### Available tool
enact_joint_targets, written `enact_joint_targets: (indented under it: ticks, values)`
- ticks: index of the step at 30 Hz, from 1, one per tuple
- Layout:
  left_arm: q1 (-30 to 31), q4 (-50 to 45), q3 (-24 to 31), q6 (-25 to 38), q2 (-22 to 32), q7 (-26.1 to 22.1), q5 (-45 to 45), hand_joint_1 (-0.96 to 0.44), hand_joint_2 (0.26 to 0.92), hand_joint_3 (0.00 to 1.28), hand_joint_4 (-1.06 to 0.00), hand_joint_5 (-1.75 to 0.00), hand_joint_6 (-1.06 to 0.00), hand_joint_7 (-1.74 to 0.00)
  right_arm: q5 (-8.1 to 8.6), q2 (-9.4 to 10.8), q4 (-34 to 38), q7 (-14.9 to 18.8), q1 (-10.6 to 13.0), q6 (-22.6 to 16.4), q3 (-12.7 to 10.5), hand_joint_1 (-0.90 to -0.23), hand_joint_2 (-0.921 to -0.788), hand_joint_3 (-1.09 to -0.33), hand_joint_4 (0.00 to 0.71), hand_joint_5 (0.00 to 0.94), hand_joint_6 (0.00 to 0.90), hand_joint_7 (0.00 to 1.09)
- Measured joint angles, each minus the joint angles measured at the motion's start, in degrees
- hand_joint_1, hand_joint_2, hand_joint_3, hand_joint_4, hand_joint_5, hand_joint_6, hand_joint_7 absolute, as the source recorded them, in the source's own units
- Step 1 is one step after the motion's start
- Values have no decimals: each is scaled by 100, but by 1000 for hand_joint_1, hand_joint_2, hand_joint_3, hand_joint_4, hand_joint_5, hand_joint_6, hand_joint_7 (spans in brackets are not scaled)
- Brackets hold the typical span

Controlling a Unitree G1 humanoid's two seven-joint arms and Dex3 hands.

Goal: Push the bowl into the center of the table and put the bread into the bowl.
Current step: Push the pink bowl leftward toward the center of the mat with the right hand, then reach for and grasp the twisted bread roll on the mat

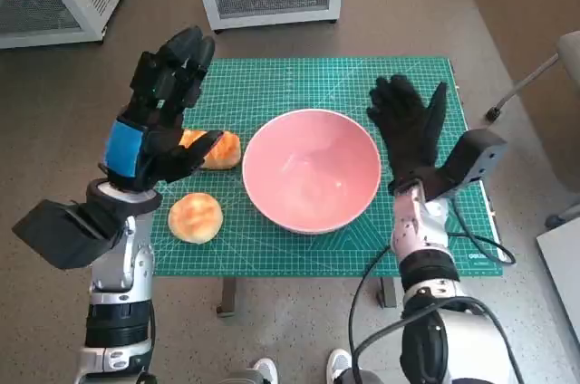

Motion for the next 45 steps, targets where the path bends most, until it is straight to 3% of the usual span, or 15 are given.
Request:
enact_joint_targets:
  ticks: [9,13,17,21,23,26,29,37,45]
  values:
    - [-23,118,19,-85,51,68,148,-612,921,256,-185,-3,-63,-510,-162,-116,-586,598,-7,-1227,359,-556,-921,-702,208,5,41,592]
    - [-56,214,29,-138,179,105,284,-610,921,242,-179,-2,-51,-491,-121,-193,-1032,1022,57,-1649,467,-573,-921,-689,231,16,49,599]
    - [-113,265,26,-167,424,124,561,-594,921,227,-171,0,-36,-475,38,-208,-1580,1382,214,-1968,563,-576,-921,-684,246,22,53,603]
    - [-158,276,27,-200,517,170,605,-591,921,224,-169,0,-34,-469,113,-219,-1764,1478,300,-2006,613,-576,-921,-682,250,22,54,604]
    - [-161,197,-36,-77,636,185,888,-251,768,136,-106,-4,-44,-330,157,-212,-1890,1540,362,-2041,650,-562,-921,-683,259,25,53,605]
    - [-177,-37,-177,510,1092,142,1659,-23,708,75,-84,-3,-113,-209,256,-203,-2147,1667,431,-2139,710,-559,-921,-673,268,27,63,611]
    - [-233,-279,-366,1219,1497,22,2364,77,697,57,-78,-2,-164,-140,334,-210,-2448,1776,471,-2200,746,-561,-921,-663,271,26,67,614]
    - [-697,-602,-1104,3118,2180,-508,3738,170,718,64,-76,0,-205,-86,576,-202,-3418,1978,861,-2101,979,-576,-921,-626,272,20,69,617]
    - [-1092,-521,-1690,3806,2203,-730,4181,166,722,74,-76,-1,-222,-64,620,-189,-3667,1975,1072,-1884,1097,-577,-921,-622,273,18,68,619]
